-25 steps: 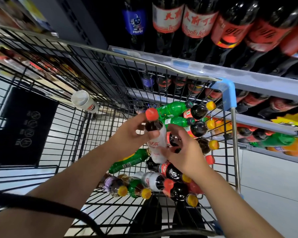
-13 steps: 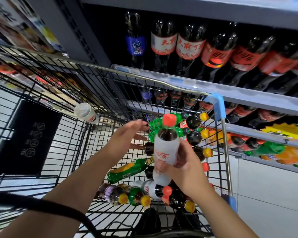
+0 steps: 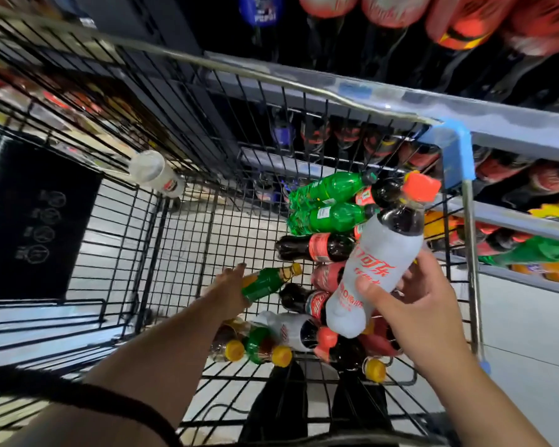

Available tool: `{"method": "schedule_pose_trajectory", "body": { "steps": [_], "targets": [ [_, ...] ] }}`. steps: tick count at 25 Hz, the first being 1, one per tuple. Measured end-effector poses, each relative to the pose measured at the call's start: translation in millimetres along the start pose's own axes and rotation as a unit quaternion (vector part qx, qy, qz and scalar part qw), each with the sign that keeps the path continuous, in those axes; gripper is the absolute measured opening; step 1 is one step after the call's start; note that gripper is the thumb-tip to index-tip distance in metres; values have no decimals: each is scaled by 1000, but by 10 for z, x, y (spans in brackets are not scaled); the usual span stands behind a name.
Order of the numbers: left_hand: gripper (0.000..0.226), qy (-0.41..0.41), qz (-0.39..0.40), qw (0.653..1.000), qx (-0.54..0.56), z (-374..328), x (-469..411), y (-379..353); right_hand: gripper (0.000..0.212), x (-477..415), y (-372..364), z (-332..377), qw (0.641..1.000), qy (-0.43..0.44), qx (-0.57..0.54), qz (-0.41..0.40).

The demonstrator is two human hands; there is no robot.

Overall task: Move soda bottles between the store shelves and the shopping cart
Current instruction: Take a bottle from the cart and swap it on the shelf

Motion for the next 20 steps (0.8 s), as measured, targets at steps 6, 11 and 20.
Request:
{"method": "schedule_pose_trajectory", "body": {
  "steps": [6, 11, 20],
  "targets": [
    [92, -132, -74, 985, 78, -715, -210, 196, 67, 98, -22, 50, 999, 23, 42, -9],
    [73, -264, -128, 956, 22, -1414, -299, 478, 62, 82, -18, 61, 999, 37, 28, -27],
    [67, -337, -134, 928, -91, -1598, -296, 319, 63, 101, -25, 80, 998, 42, 22, -37]
  ]
}}
Point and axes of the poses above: each hand's wrist, its own x-axis away from the middle knuckle, its own y-axis out of the back of the hand, z = x × y, the point moved 7 cm from there along -x, towards the middle knuckle, and after that the axes turned 4 degrees about z, right-handed, at the moved point
